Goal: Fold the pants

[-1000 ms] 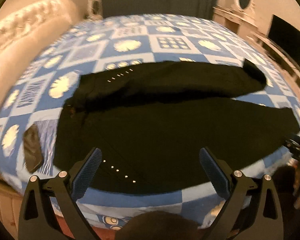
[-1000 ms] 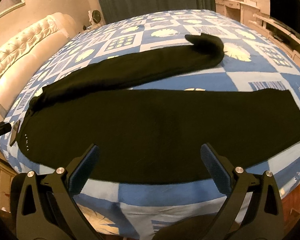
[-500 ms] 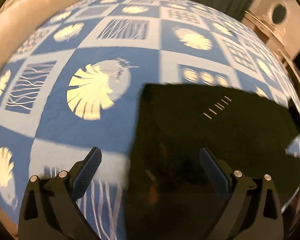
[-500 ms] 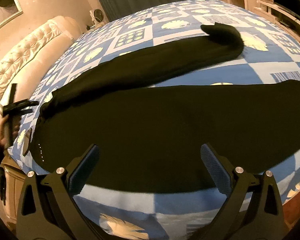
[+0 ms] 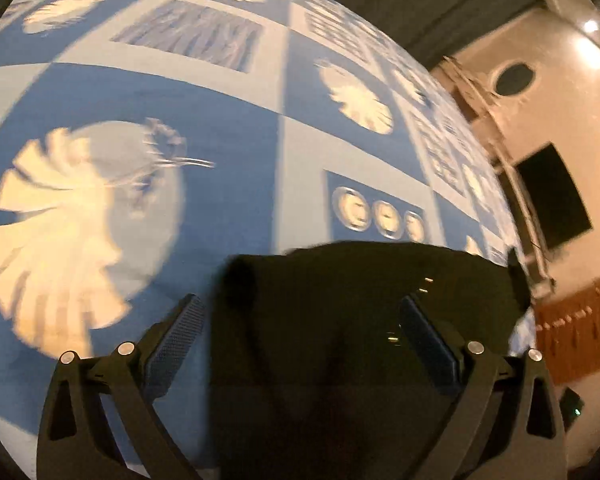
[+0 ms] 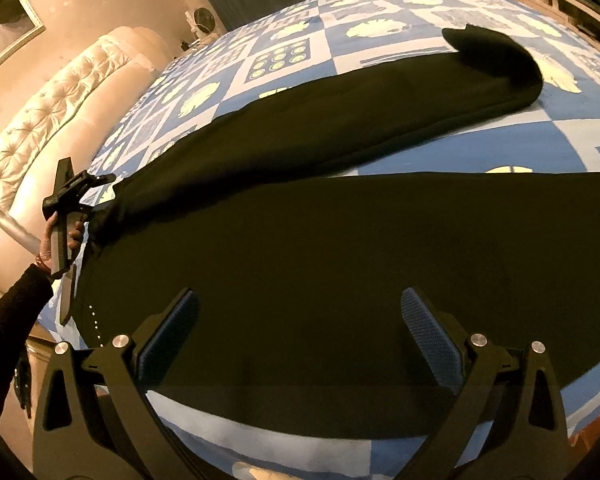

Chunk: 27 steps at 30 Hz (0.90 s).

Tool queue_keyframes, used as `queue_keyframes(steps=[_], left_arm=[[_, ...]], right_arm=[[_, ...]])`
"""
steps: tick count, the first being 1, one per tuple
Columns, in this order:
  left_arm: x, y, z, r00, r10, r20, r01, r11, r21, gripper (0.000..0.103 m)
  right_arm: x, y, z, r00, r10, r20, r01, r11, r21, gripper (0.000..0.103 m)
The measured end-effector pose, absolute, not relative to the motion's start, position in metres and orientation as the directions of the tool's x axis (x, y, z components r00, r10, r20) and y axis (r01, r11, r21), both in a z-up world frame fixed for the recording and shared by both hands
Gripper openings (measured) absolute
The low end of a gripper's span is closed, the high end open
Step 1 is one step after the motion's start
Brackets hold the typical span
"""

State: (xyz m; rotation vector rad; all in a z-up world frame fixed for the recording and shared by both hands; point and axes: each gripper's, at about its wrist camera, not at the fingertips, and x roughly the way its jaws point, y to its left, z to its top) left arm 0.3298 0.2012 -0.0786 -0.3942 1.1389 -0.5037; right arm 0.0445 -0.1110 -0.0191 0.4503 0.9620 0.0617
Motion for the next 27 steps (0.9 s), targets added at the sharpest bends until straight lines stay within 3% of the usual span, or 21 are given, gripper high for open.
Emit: queue_keyframes(steps=[2, 3, 4, 7, 13, 20, 22, 24, 26, 27], left_arm=[[0.33, 0.191, -0.079, 0.32, -0.563, -0.762, 0.206, 0.826, -0.524, 0.09], [0.331, 0.189, -0.081, 0.317, -0.557, -0.767, 0.213, 0.83, -0.515, 0.056], [0.334, 0.189, -0.086, 0.303, -0.552, -0.777, 0.2, 0.834, -0.514, 0.033], [0.338, 0.197, -0.094, 0.294, -0.584, -0.757, 0.15, 0.81, -0.566, 0.033], [0.337, 0.194, -0.093, 0.299, -0.558, -0.774, 0.171, 0.83, -0.531, 0.03], [0.341, 0.193, -0.094, 0.293, -0.553, -0.78, 0.175, 0.833, -0.524, 0.029], [0.343, 0.194, -0.095, 0.289, -0.56, -0.776, 0.169, 0.828, -0.535, 0.029], [0.346, 0.194, -0.096, 0.286, -0.566, -0.773, 0.168, 0.824, -0.541, 0.029], [0.348, 0.193, -0.096, 0.284, -0.565, -0.774, 0.17, 0.824, -0.54, 0.029], [0.348, 0.192, -0.096, 0.284, -0.562, -0.777, 0.175, 0.827, -0.534, 0.029]], right_arm=[[0.049, -0.112, -0.02, 0.575, 0.258, -0.776, 0.144, 0.902, 0.406, 0.101], [0.052, -0.113, -0.021, 0.573, 0.271, -0.773, 0.138, 0.898, 0.417, 0.101], [0.052, -0.112, -0.02, 0.573, 0.282, -0.77, 0.133, 0.895, 0.426, 0.101], [0.067, -0.118, -0.018, 0.563, 0.322, -0.761, 0.105, 0.885, 0.453, 0.101], [0.15, -0.139, 0.006, 0.547, 0.429, -0.719, -0.112, 0.889, 0.445, 0.101], [0.296, -0.151, 0.001, 0.474, 0.269, -0.838, -0.308, 0.943, 0.129, 0.101], [0.322, -0.153, -0.009, 0.44, 0.256, -0.861, -0.331, 0.937, 0.11, 0.1], [0.34, -0.149, -0.019, 0.407, 0.243, -0.881, -0.374, 0.924, 0.082, 0.094], [0.352, -0.138, -0.032, 0.351, 0.218, -0.911, -0.43, 0.902, 0.05, 0.071], [0.356, -0.132, -0.04, 0.327, 0.183, -0.927, -0.451, 0.892, 0.017, 0.068]])
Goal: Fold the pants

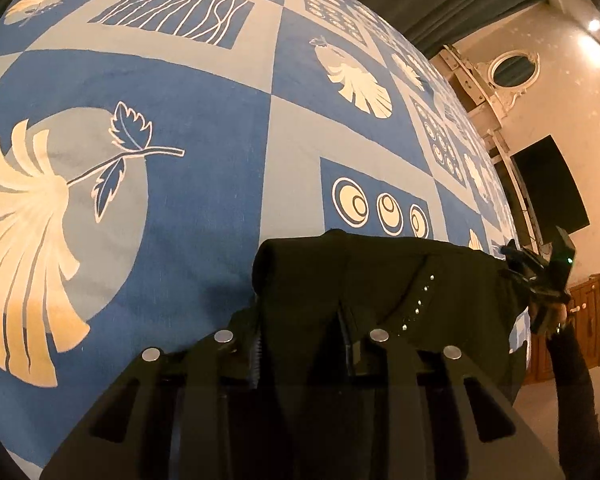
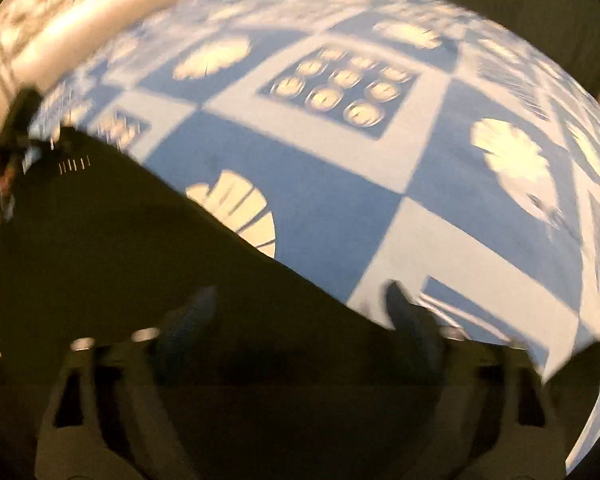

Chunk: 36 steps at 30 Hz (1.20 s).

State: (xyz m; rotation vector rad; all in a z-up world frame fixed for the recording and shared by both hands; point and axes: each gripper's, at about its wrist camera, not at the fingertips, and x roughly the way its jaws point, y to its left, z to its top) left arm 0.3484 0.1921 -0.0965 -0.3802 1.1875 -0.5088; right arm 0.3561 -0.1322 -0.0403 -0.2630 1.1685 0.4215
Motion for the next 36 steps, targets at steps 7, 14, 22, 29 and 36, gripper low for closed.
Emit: queue_keyframes(steps=[7, 14, 22, 29, 36], left_arm=[[0.348, 0.188, -0.093, 0.293, -0.537, -0.791, 0.198, 0.844, -0.499, 0.027], [0.328, 0.194, -0.065, 0.399, -0.601, -0.693, 0.234, 0.797, -0.557, 0.024], [0.255, 0.209, -0.008, 0.45, -0.701, -0.554, 0.339, 0.708, -0.62, 0.025], [0.153, 0.227, -0.014, 0.439, -0.698, -0.565, 0.334, 0.711, -0.619, 0.037], [0.089, 0.272, -0.052, 0.453, -0.55, -0.702, 0.1, 0.814, -0.573, 0.059]], right_arm=[[0.36, -0.122, -0.047, 0.253, 0.221, -0.942, -0.479, 0.874, 0.076, 0.014], [0.289, -0.109, 0.006, 0.479, 0.169, -0.861, -0.464, 0.882, -0.085, 0.007], [0.14, -0.1, 0.043, 0.643, 0.195, -0.74, -0.42, 0.899, -0.128, 0.007], [0.041, -0.084, -0.012, 0.592, 0.188, -0.784, -0.392, 0.917, -0.076, 0.008], [0.027, -0.086, -0.012, 0.53, 0.247, -0.811, -0.306, 0.948, 0.089, 0.045]])
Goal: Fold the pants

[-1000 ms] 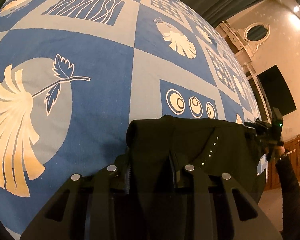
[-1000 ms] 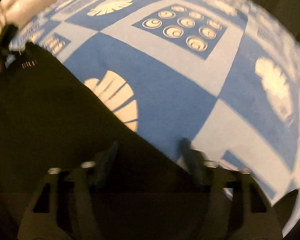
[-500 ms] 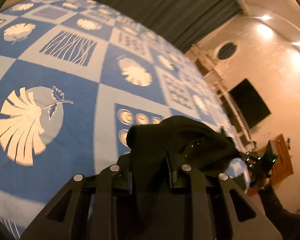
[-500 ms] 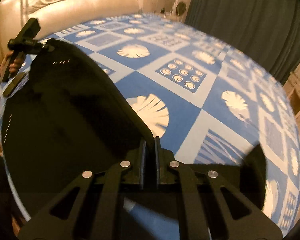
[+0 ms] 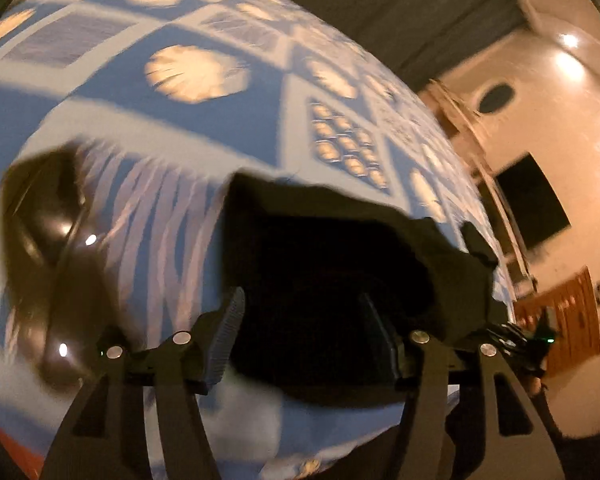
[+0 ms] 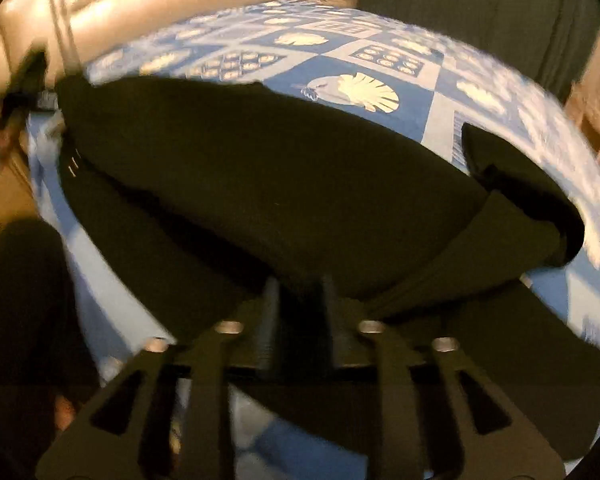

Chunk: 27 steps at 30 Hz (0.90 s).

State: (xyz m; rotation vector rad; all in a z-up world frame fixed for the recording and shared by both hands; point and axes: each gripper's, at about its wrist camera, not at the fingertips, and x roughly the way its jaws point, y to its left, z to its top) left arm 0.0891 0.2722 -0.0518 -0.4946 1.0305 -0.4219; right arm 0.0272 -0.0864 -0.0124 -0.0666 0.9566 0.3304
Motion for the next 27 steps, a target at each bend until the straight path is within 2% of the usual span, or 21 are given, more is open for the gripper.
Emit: queue_keyframes(steps=[2, 6, 9, 12, 18, 24, 26, 27], left_arm=[[0.074, 0.285, -0.054, 0.476, -0.557, -0.681, 0.047, 0.789, -0.613, 0.059], [0.051, 0.287, -0.052, 0.512, -0.575, -0.638, 0.003, 0.744, -0.668, 0.059], [0.038, 0.274, -0.053, 0.524, -0.603, -0.602, -0.006, 0.704, -0.71, 0.073], [0.037, 0.254, -0.056, 0.54, -0.592, -0.599, -0.027, 0.699, -0.715, 0.073], [0.042, 0.243, -0.07, 0.576, -0.588, -0.568, -0.127, 0.622, -0.773, 0.073], [0.046, 0.247, -0.079, 0.625, -0.52, -0.582, -0.232, 0.588, -0.775, 0.073], [0.047, 0.249, -0.076, 0.636, -0.488, -0.598, -0.264, 0.591, -0.762, 0.064], [0.048, 0.249, -0.076, 0.63, -0.472, -0.617, -0.279, 0.603, -0.747, 0.048]], right_arm=[[0.028, -0.098, -0.008, 0.528, 0.291, -0.798, -0.237, 0.953, 0.19, 0.064], [0.017, -0.13, -0.014, 0.539, 0.461, -0.705, -0.043, 0.851, 0.524, 0.074], [0.012, -0.145, -0.035, 0.556, 0.545, -0.628, 0.084, 0.715, 0.695, 0.075], [0.009, -0.156, -0.055, 0.591, 0.55, -0.589, 0.192, 0.613, 0.766, 0.075], [0.011, -0.158, -0.06, 0.655, 0.51, -0.558, 0.235, 0.565, 0.791, 0.076], [0.012, -0.163, -0.062, 0.703, 0.46, -0.542, 0.272, 0.531, 0.803, 0.076], [0.009, -0.163, -0.063, 0.718, 0.445, -0.536, 0.285, 0.514, 0.809, 0.075], [0.007, -0.164, -0.062, 0.728, 0.435, -0.53, 0.289, 0.506, 0.813, 0.075]])
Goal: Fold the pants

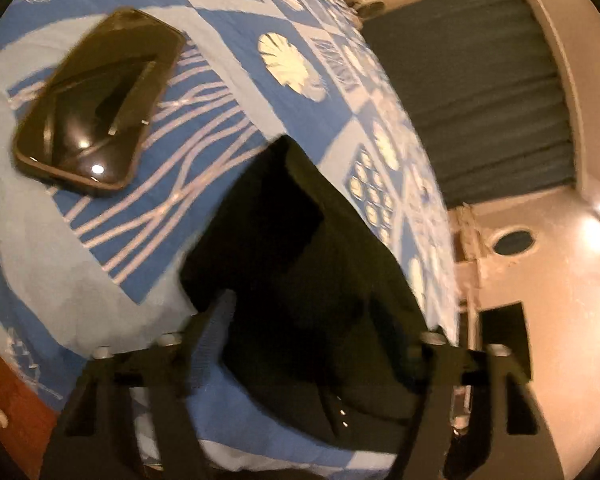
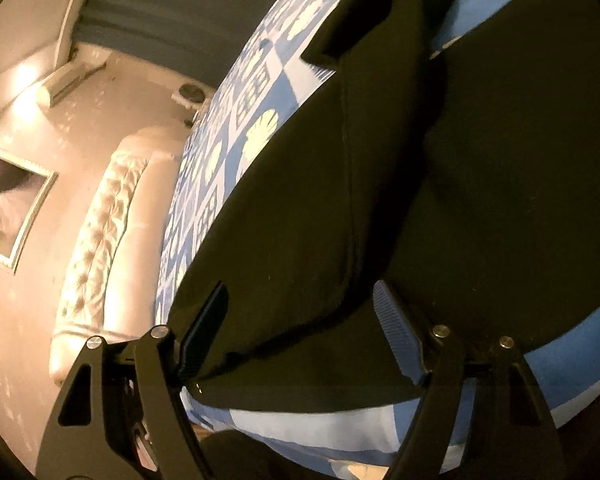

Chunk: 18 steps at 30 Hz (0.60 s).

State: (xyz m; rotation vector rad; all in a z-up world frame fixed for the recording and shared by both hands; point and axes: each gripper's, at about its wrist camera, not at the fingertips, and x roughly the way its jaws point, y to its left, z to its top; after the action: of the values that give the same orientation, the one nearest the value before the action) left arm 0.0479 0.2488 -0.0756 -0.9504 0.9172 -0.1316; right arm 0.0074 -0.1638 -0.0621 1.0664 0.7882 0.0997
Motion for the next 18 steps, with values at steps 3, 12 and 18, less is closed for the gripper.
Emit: queue_keyframes(steps=[3, 12, 18], left_arm=[[0.052, 0.248, -0.078, 0.605, -0.432, -0.669, -0.32, 0.637, -0.701, 0.032], [0.054, 0.26, -0.1, 0.592, -0.47, -0.655, -0.414, 0.52, -0.747, 0.027], [0.054, 0.257, -0.099, 0.589, -0.459, -0.664, -0.412, 0.537, -0.736, 0.027]], right_arm=[[0.007, -0.163, -0.064, 0.73, 0.424, -0.536, 0.298, 0.508, 0.808, 0.074], [-0.001, -0.159, -0.071, 0.704, 0.428, -0.566, 0.373, 0.455, 0.808, 0.061], [0.011, -0.159, -0.075, 0.732, 0.384, -0.563, 0.385, 0.449, 0.806, 0.059]])
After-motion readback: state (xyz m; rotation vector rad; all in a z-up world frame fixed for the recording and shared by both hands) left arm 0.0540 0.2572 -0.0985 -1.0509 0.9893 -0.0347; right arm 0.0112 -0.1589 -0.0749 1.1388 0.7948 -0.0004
